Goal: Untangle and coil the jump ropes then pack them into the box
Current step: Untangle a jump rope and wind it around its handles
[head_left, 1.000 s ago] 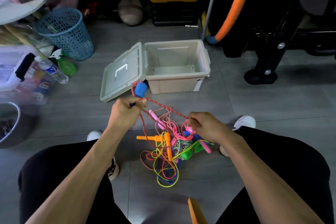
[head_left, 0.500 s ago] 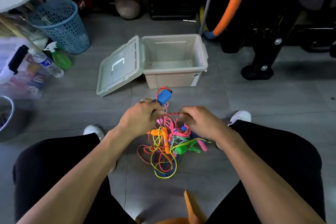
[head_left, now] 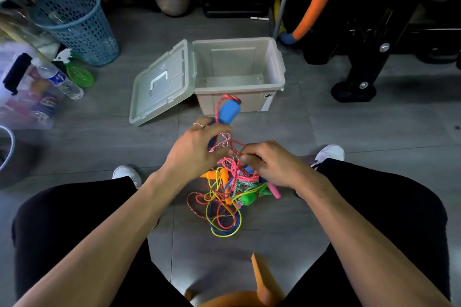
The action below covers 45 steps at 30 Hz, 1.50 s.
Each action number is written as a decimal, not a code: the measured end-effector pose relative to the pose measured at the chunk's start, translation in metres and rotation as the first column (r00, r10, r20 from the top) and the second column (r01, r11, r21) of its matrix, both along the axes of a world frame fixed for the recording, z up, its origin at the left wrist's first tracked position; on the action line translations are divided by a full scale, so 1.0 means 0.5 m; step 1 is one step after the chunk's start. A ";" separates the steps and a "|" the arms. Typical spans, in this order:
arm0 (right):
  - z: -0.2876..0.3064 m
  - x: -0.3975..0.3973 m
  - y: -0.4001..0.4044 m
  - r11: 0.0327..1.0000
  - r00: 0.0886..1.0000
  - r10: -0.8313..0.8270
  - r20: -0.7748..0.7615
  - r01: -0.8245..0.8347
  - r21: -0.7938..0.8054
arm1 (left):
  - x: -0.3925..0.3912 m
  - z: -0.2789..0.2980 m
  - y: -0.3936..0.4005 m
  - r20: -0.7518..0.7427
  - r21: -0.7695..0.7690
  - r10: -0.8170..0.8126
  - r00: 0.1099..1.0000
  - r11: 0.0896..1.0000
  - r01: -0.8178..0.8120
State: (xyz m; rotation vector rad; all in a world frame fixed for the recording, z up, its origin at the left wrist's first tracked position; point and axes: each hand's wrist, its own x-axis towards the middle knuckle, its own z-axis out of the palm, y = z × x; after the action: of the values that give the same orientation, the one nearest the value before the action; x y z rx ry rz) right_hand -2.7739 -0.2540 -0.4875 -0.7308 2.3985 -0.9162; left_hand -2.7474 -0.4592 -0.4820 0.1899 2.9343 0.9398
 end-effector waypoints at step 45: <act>-0.069 -0.022 0.057 0.984 0.982 -0.176 -0.066 0.175 -0.015 | 0.004 -0.011 0.027 0.187 0.216 -0.014 0.982 0.976 -0.027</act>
State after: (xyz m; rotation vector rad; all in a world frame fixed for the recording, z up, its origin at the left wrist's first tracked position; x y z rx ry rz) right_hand -2.7848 -0.2255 -0.5220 -0.5680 2.5513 -0.9872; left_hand -2.7453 -0.4459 -0.4876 0.0940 2.6602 1.2082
